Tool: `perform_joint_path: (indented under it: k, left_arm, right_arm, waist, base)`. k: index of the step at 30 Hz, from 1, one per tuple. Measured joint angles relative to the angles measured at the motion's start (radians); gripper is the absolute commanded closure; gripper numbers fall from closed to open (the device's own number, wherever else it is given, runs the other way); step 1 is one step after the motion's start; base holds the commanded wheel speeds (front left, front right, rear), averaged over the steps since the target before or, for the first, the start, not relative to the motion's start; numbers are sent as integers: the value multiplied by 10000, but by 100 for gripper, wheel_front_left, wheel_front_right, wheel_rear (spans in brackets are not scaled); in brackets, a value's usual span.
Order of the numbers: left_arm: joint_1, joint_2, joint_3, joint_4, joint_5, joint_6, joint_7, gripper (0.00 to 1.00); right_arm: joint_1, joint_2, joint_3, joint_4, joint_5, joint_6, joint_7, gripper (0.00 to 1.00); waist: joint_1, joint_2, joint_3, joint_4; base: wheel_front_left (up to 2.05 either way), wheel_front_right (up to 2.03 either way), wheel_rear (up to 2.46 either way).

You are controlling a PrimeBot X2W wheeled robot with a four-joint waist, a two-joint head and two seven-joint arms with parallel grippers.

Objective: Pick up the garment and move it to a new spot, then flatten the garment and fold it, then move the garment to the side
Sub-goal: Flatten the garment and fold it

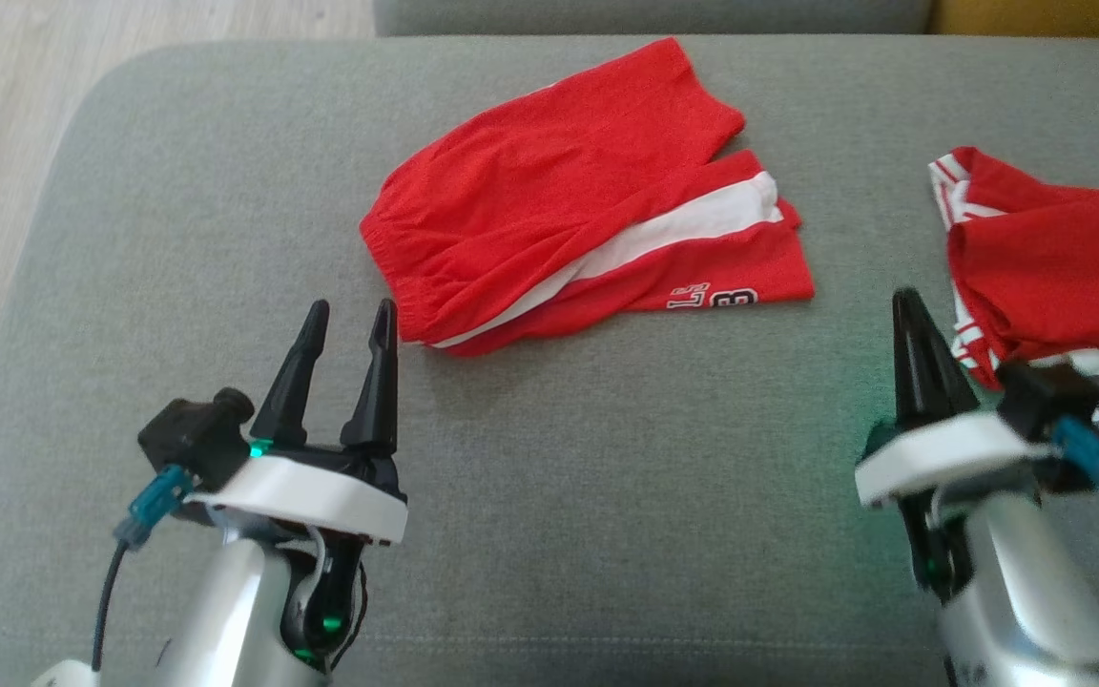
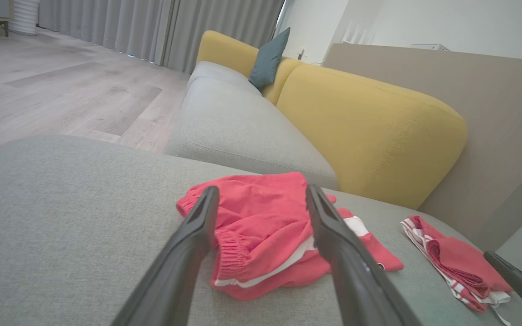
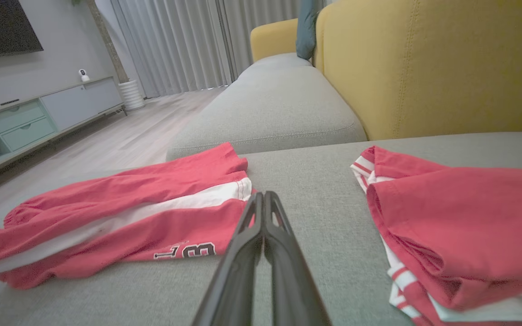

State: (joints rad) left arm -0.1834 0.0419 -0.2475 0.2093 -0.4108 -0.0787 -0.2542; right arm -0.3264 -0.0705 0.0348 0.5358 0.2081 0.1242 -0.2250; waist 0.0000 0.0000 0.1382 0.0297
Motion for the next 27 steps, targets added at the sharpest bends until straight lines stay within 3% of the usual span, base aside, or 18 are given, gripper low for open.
perform_joint_path:
  k: [2,3,4,9,17,27]
  left_arm:
    - [76,2,0,-42,0,0,0,0]
    - [110,2,-4,-63,0,0,0,0]
    - [151,2,-6,-79,0,2,0,0]
    - [328,2,-63,-92,2,2,0,0]
    - [375,4,-341,-84,2,-4,0,0]
    - [-234,2,-696,40,-6,-102,0,0]
  right_arm:
    - [566,73,-84,-596,-345,0,-44,100]
    - [819,96,-132,-848,-447,0,-48,55]
    - [1045,119,-174,-1047,-474,0,-44,2]
    - [1782,174,-125,-1716,-309,0,121,0]
    - [1667,198,-224,-2288,-447,0,782,0]
    - [-1406,194,-594,-949,-316,0,2903,0]
  waist:
    - [0,0,-96,-83]
    - [0,0,-134,-121]
    - [0,0,-168,-152]
    - [0,0,-233,-183]
    - [0,0,41,89]
    - [0,0,1086,703]
  base:
    - [0,0,0]
    - [0,0,0]
    - [0,0,0]
    - [0,0,0]
    - [0,0,0]
    - [0,0,0]
